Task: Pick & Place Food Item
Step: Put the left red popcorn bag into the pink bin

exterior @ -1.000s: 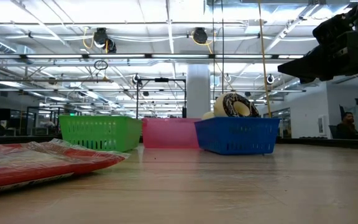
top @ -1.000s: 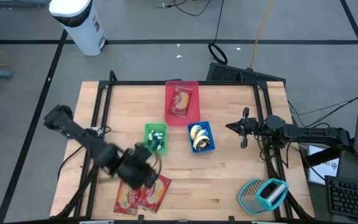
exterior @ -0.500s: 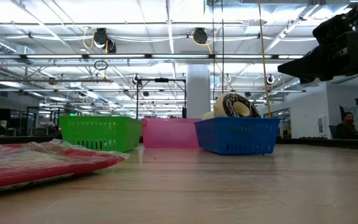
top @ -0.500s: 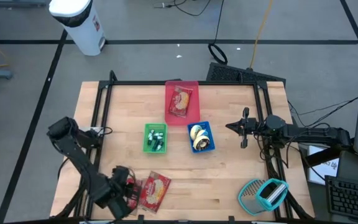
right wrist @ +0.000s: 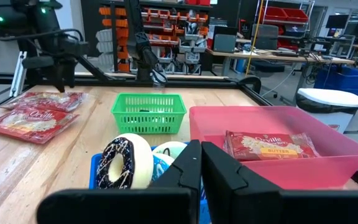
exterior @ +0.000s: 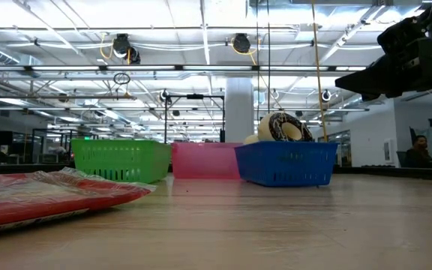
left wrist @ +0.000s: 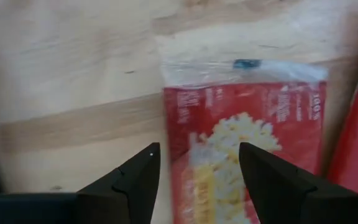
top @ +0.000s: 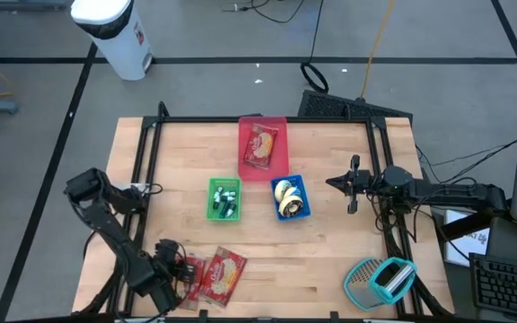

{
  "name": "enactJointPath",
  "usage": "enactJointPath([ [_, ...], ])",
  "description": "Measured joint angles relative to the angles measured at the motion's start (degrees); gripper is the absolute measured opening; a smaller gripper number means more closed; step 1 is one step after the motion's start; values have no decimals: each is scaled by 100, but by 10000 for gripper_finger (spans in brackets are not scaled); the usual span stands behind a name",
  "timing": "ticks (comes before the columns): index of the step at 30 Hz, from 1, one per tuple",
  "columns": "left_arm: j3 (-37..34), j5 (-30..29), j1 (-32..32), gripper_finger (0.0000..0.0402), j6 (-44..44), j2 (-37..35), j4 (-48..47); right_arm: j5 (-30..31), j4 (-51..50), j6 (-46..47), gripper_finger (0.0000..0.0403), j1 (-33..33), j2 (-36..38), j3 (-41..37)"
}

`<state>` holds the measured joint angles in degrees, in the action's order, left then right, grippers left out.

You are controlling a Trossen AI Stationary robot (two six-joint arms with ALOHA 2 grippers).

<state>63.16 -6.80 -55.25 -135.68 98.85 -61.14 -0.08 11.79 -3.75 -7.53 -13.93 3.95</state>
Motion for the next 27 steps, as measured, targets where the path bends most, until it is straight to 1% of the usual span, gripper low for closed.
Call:
enactJointPath([
  [3,-238,-135,16,224,18,0,363,0,0,-7,4,2,0,-1],
  [12,-805,-137,5,226,-139,-21,998,-1,0,-1,4,2,-2,-1],
  [15,-865,-221,5,225,-138,-24,1155,0,0,-4,4,2,-2,-1],
  [19,-874,-515,5,225,-87,-14,1182,0,0,-5,4,1,-1,0],
  [23,-877,-571,5,224,-98,-11,1182,0,0,-1,4,1,-1,0],
  [25,-879,-580,5,217,-98,-9,1180,0,0,-6,4,0,-2,0],
  [27,-881,-603,5,200,-94,-7,1178,0,0,0,4,0,-1,-1],
])
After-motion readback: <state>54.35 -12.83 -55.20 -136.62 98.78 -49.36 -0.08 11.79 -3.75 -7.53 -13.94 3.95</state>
